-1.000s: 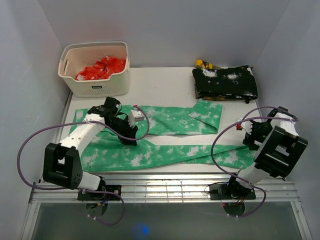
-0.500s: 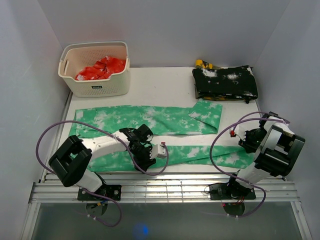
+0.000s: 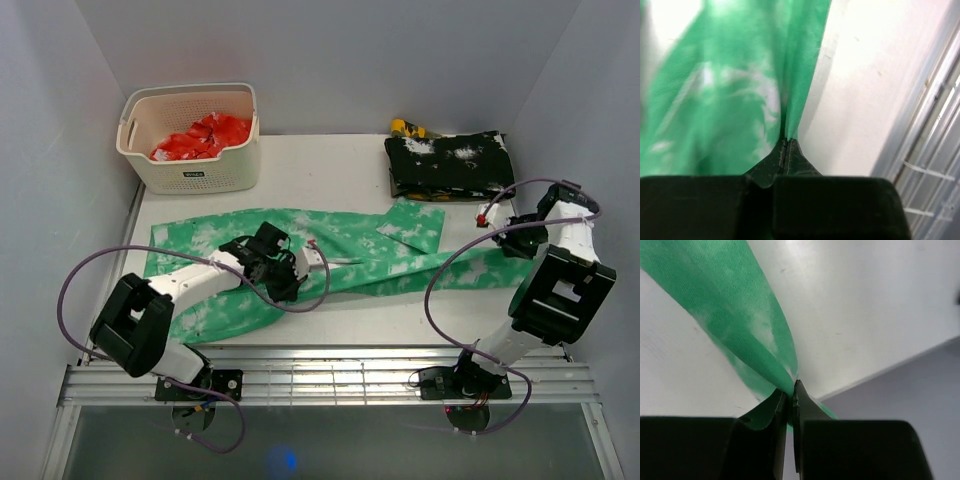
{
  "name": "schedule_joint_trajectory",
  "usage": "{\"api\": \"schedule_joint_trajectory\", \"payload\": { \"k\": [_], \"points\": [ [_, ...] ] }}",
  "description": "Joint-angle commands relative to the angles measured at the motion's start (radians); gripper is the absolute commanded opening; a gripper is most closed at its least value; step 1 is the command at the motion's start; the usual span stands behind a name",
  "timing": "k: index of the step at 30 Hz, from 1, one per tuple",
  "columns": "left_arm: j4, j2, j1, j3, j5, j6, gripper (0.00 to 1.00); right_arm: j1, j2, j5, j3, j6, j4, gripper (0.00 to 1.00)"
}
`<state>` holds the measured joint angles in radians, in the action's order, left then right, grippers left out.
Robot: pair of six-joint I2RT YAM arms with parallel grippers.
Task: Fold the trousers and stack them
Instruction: Flatten the trousers out
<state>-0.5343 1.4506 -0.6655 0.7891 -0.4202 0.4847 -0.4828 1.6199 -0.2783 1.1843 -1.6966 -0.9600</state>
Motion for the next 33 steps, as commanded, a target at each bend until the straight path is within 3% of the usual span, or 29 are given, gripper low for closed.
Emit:
{"api": "schedule_joint_trajectory", "payload": {
  "k": [1, 4, 6, 11, 16, 17, 18, 19, 20, 27, 33],
  "points": [
    [-0.099, -0.099, 0.127, 0.062, -0.07, 0.03, 0.0, -0.017, -0.044, -0.059, 0.196, 0.043, 0.006, 0.08],
    [-0.142, -0.142, 0.161, 0.096, -0.11, 0.07, 0.0, -0.028, -0.133, -0.113, 0.219, 0.025, -0.009, 0.08],
    [-0.171, -0.185, 0.161, 0.095, -0.147, 0.094, 0.0, -0.054, -0.202, -0.124, 0.161, -0.094, -0.017, 0.08],
    [-0.305, -0.234, 0.161, 0.018, -0.207, 0.216, 0.0, -0.146, -0.443, -0.015, -0.246, -0.405, 0.056, 0.08],
    [-0.432, -0.222, 0.156, -0.04, -0.255, 0.322, 0.0, -0.241, -0.476, 0.086, -0.408, -0.548, 0.09, 0.08],
    [-0.458, -0.211, 0.152, -0.04, -0.261, 0.343, 0.0, -0.244, -0.476, 0.108, -0.432, -0.552, 0.104, 0.16],
    [-0.513, -0.185, 0.139, -0.03, -0.265, 0.388, 0.03, -0.253, -0.476, 0.129, -0.437, -0.555, 0.112, 0.48],
    [-0.535, -0.176, 0.138, -0.024, -0.278, 0.403, 0.13, -0.257, -0.471, 0.129, -0.431, -0.555, 0.113, 0.64],
    [-0.544, -0.174, 0.138, -0.016, -0.281, 0.41, 0.29, -0.258, -0.466, 0.122, -0.398, -0.546, 0.107, 0.89],
    [-0.512, -0.24, 0.138, 0.041, -0.307, 0.402, 0.45, -0.257, -0.37, -0.008, -0.168, -0.463, 0.029, 0.93],
    [-0.426, -0.262, 0.153, 0.065, -0.247, 0.258, 0.45, -0.244, -0.278, -0.056, -0.019, -0.338, 0.014, 0.98]
  ]
}}
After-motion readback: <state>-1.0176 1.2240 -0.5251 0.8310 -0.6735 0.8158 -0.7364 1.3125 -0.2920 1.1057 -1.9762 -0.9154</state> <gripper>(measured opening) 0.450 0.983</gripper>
